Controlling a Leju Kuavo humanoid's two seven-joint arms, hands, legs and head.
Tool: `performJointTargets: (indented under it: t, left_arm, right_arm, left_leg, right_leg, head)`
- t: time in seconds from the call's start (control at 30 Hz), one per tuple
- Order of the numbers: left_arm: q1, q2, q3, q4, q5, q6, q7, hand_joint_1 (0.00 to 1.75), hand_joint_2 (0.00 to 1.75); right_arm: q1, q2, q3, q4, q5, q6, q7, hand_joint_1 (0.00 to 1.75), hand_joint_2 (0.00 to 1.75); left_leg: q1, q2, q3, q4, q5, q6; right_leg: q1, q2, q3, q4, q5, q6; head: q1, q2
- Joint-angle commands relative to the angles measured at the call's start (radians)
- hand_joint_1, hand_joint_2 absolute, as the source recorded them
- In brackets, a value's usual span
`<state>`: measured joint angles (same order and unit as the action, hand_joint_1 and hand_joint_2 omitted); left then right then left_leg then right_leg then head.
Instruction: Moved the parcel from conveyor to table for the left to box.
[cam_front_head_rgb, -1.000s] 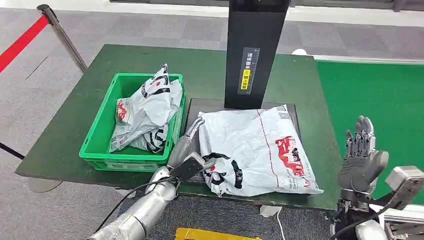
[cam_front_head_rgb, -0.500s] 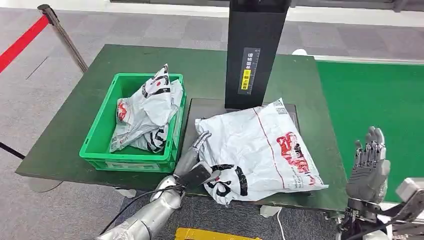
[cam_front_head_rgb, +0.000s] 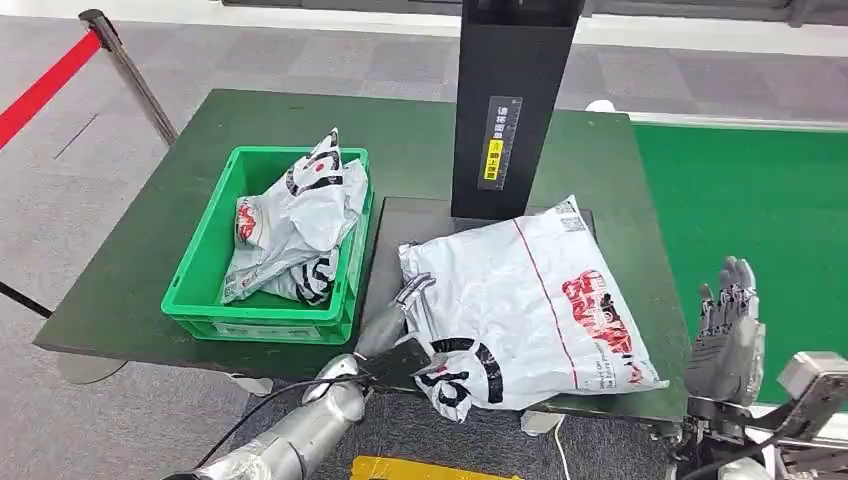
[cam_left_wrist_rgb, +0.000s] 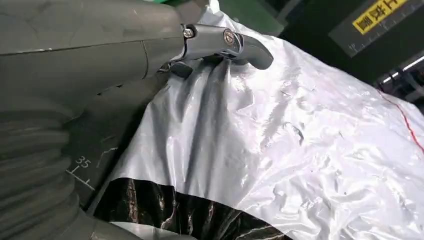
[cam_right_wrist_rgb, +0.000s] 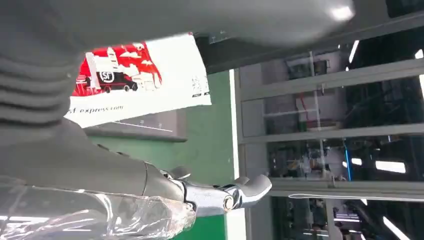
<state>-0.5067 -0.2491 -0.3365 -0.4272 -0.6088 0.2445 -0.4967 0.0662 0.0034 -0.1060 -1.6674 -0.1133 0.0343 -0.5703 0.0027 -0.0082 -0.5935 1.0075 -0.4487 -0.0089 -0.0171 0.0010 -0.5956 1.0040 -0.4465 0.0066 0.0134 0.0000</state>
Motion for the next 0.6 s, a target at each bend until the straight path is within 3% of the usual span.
performJointTargets:
  t: [0.03,0.27,0.6]
  left_arm:
    - [-0.043,0.032,-0.073,0.099,-0.030,-0.020,0.043,0.00,1.75]
    - [-0.119,0.071,-0.071,0.138,-0.061,-0.073,0.119,0.00,1.75]
    - [-0.141,0.098,-0.070,0.159,-0.107,-0.028,0.206,0.00,1.75]
  right_arm:
    - [-0.009,0.033,0.027,0.036,-0.003,0.010,0.011,0.00,0.00]
    - [-0.032,0.035,0.059,0.066,-0.001,0.048,0.014,0.00,0.00]
    - [-0.036,0.042,0.079,0.057,0.022,0.060,0.015,0.00,0.00]
  left_leg:
    - [0.001,0.002,0.002,-0.001,0.000,0.000]
    - [0.001,0.004,0.003,-0.002,0.000,0.000]
    - [0.001,0.005,0.003,-0.002,0.002,0.000]
  right_leg:
    - [0.001,0.002,0.002,-0.002,0.000,-0.001]
    - [0.001,0.003,0.002,-0.002,0.002,-0.001]
    - [0.001,0.004,0.002,-0.002,0.002,-0.001]
  head:
    - [0.000,0.000]
    - [0.000,0.000]
    - [0.000,0.000]
